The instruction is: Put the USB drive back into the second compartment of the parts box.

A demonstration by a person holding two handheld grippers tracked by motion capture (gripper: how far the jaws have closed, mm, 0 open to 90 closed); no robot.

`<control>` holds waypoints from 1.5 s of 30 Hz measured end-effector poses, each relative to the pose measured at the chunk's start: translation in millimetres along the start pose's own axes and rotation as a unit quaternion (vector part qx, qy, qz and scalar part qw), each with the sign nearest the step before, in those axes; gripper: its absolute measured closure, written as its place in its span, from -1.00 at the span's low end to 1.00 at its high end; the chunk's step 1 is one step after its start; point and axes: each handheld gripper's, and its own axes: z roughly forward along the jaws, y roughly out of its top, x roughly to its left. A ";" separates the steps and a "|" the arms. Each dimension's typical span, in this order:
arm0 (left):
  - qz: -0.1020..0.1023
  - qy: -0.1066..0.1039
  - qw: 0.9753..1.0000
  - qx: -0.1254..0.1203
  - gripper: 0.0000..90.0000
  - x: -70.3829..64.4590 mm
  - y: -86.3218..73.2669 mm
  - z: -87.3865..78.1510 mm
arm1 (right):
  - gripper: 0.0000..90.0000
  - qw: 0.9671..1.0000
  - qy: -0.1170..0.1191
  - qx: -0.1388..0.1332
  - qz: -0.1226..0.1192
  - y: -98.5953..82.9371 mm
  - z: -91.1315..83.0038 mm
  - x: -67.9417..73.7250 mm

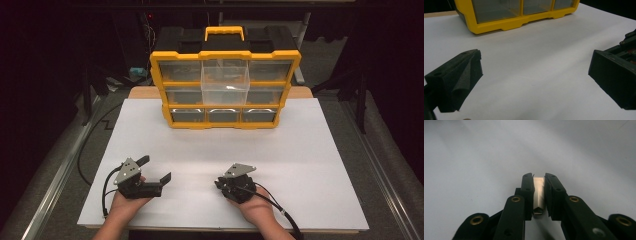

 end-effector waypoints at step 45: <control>0.008 0.007 1.000 0.004 -1.00 0.7 -1.0 -1.5 | 0.78 1.000 0.006 -0.005 -0.013 0.0 -1.6 -1.9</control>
